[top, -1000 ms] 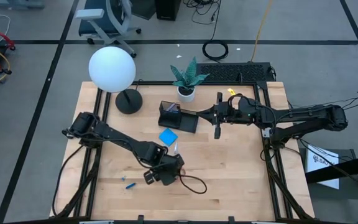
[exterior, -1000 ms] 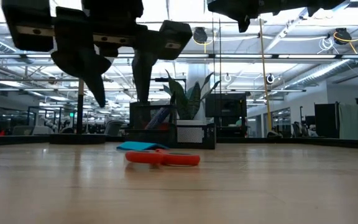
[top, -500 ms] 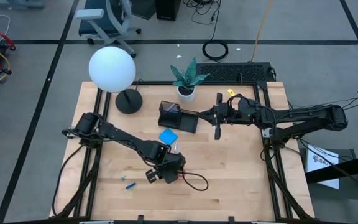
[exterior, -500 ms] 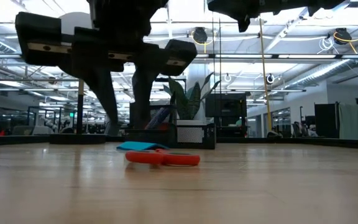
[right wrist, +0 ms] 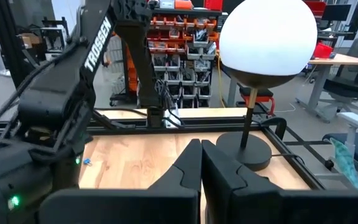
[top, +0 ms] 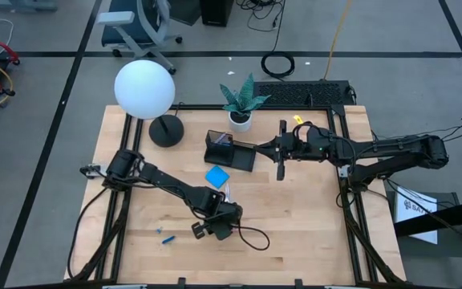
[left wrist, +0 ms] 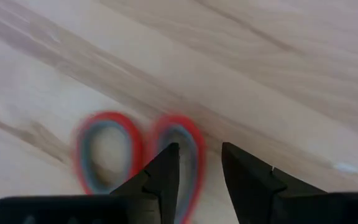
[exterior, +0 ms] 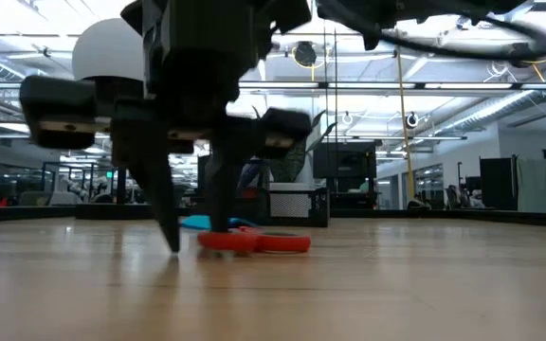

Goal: Pick and place office supplies into organizer
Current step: Put the red scissors into the desk organizer

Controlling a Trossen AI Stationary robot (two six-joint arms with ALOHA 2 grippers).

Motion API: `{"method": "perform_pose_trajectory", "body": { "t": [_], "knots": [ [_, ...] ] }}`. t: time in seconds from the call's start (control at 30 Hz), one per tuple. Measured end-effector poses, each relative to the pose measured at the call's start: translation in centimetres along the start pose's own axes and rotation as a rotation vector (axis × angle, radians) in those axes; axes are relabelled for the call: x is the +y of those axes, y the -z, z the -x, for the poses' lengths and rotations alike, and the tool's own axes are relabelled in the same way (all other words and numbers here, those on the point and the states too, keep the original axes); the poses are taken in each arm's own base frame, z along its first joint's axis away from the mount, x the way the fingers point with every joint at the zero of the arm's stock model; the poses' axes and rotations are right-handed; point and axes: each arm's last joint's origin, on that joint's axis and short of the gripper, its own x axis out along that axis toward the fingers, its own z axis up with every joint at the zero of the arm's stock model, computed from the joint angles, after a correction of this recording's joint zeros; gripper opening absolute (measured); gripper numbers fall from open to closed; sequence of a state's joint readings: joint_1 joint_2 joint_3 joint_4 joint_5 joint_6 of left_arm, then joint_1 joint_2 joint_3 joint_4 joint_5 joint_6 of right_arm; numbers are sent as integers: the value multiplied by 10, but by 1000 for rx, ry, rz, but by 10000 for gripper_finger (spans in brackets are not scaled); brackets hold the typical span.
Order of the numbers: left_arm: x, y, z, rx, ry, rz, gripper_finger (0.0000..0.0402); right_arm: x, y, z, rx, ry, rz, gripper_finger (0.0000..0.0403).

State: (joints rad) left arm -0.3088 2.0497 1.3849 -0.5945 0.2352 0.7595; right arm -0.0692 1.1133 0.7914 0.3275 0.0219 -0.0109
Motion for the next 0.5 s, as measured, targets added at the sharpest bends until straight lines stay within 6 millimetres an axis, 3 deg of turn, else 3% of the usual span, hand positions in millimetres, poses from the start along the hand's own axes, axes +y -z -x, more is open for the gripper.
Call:
{"method": "perform_pose_trajectory", "body": {
  "t": [0.5],
  "knots": [
    [3,1,-7,11,-20,21,126,1,0,0,-2,-6,1,0]
  ]
}}
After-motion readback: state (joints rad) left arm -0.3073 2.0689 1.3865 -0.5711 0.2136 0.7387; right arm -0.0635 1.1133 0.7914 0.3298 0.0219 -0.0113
